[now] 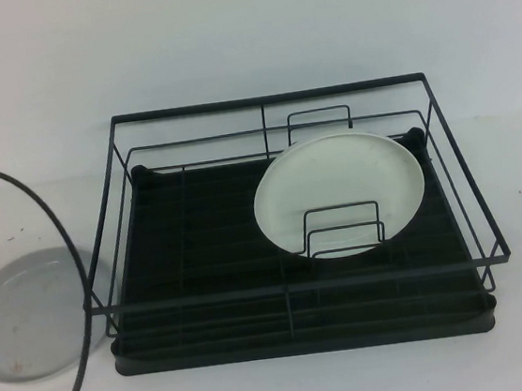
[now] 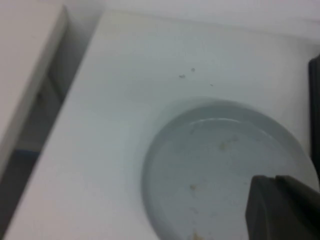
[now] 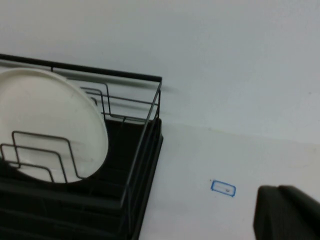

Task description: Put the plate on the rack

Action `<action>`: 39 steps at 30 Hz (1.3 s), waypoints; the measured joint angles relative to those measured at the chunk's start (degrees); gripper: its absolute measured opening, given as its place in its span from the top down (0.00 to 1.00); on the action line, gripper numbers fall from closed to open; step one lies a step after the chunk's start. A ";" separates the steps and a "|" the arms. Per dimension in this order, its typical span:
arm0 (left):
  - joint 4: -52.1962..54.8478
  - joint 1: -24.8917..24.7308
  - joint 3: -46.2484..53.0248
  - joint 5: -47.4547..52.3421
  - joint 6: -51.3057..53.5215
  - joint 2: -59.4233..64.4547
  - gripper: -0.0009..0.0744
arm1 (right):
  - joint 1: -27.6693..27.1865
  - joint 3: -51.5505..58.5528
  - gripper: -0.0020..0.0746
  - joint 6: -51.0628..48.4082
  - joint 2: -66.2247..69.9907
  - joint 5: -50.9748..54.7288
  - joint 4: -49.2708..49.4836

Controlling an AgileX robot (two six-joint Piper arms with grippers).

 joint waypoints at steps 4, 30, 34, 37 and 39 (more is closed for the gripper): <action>-11.55 1.89 -0.09 -1.90 11.63 5.29 0.99 | 0.00 0.00 0.95 -0.61 0.12 3.84 2.54; -17.12 12.07 -30.60 13.39 29.23 48.01 0.50 | 0.46 5.97 0.95 -2.42 0.12 11.12 5.09; -11.31 9.49 -30.80 12.46 30.04 50.60 0.50 | 0.46 5.97 0.95 -2.67 0.12 10.73 5.11; -8.56 7.57 -30.80 11.01 29.04 51.64 0.50 | 0.46 5.97 0.95 -2.76 0.12 10.73 5.11; -8.47 7.00 -30.82 10.04 27.21 52.32 0.51 | 0.46 5.97 0.95 -2.76 0.12 10.73 5.22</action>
